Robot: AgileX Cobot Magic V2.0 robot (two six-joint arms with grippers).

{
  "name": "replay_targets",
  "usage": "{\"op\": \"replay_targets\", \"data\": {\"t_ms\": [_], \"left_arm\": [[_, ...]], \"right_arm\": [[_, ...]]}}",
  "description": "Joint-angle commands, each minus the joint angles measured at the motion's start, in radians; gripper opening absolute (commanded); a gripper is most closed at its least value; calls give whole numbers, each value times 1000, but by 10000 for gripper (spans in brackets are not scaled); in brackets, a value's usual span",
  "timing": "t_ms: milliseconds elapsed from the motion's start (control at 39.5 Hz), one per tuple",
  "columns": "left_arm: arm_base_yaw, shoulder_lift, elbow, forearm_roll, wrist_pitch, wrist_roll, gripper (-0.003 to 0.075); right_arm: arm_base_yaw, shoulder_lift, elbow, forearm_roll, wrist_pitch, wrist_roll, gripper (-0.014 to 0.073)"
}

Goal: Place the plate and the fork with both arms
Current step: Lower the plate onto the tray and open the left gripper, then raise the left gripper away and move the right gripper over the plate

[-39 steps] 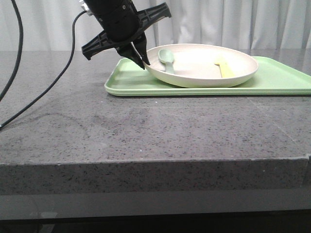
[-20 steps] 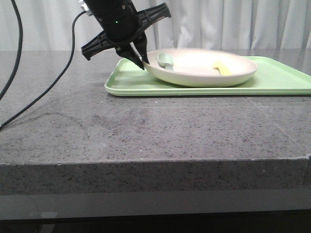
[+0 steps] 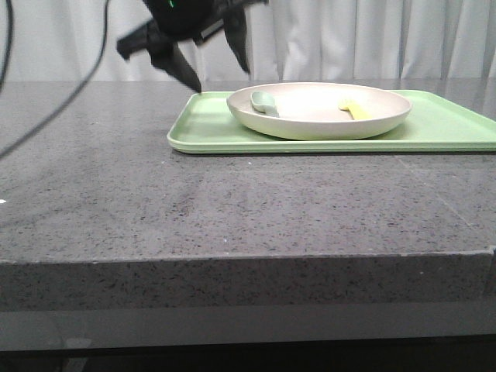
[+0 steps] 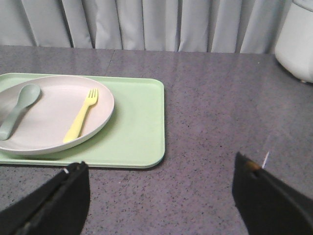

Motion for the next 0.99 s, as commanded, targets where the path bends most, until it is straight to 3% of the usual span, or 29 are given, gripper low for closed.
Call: {"op": "replay_targets", "data": {"t_ms": [0, 152, 329, 481, 735, 963], "left_arm": [[9, -139, -39, 2, 28, 135, 463], [33, -273, -20, 0, 218, 335, 463], [103, -487, 184, -51, 213, 468, 463], [162, -658, 363, -127, 184, 581, 463], [225, -912, 607, -129, 171, 584, 463], [225, -1043, 725, -95, 171, 584, 463]], "right_arm": [[-5, 40, -48, 33, -35, -4, 615], [-5, 123, -128, 46, 91, -5, 615], [-5, 290, -262, 53, 271, -9, 615], [-5, 401, -344, 129, 337, -62, 615], [-2, 573, -475, 332, 409, -206, 615], [61, 722, -611, 343, 471, -214, 612]]}}
